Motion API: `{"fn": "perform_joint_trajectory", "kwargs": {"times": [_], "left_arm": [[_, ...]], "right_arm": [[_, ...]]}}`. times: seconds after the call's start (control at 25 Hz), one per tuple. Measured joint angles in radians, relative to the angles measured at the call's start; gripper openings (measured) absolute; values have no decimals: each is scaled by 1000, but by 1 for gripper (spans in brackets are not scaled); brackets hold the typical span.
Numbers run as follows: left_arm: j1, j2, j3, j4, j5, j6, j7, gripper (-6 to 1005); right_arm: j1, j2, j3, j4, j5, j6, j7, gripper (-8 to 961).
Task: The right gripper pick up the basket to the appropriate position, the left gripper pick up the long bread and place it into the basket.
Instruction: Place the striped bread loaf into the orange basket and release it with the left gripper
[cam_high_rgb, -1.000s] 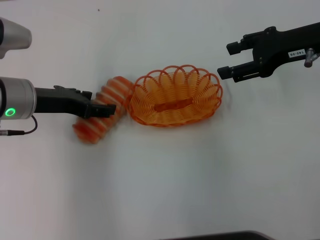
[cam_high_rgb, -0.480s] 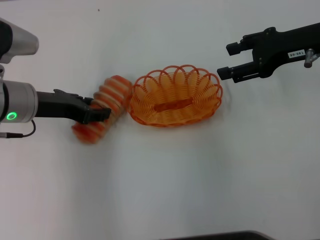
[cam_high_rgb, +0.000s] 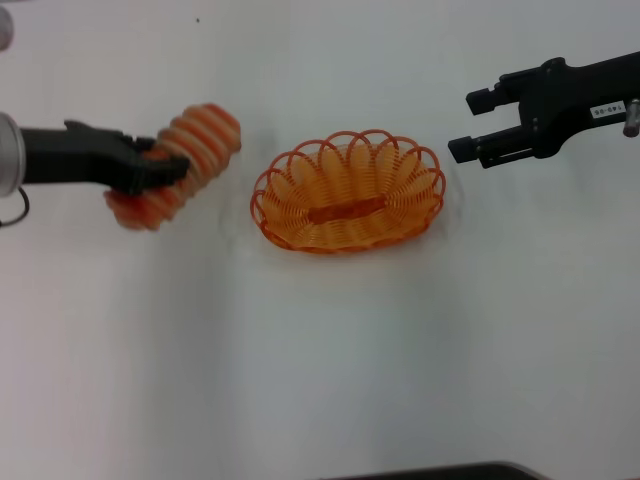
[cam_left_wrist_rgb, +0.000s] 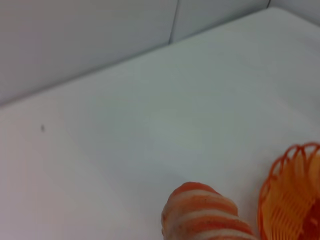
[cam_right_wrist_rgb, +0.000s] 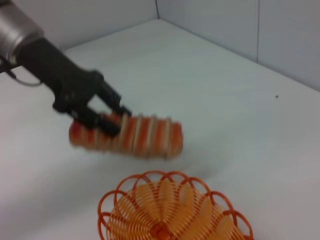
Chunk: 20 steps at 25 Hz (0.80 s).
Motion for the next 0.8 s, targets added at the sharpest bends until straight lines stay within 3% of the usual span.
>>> {"fn": "perform_joint_trajectory", "kwargs": {"times": [0.12,0.28,0.4,0.44,0.56,0.8], "left_arm": [[-40,2,-22,54,-33,46,27,490],[-100,1,-19,33,-70,77,72,438],[-194,-1,11,-72,-88,92,122,415],[-194,-1,11,-72,-88,92,122,408],[-288,-3,41,-222,-92,84,175,382],[-358,-6,56,-353,-108,72,235,341]], "right_arm": [[-7,-15,0,2,-6,-9,15,775],[-22,-20,1,1,-6,-15,13,775],[-28,-20,1,1,-8,-23,12,758],[-29,-20,1,2,-8,-24,12,758],[-34,-20,1,4,-8,-27,10,758],[-43,-19,1,4,-8,-31,9,757]]}}
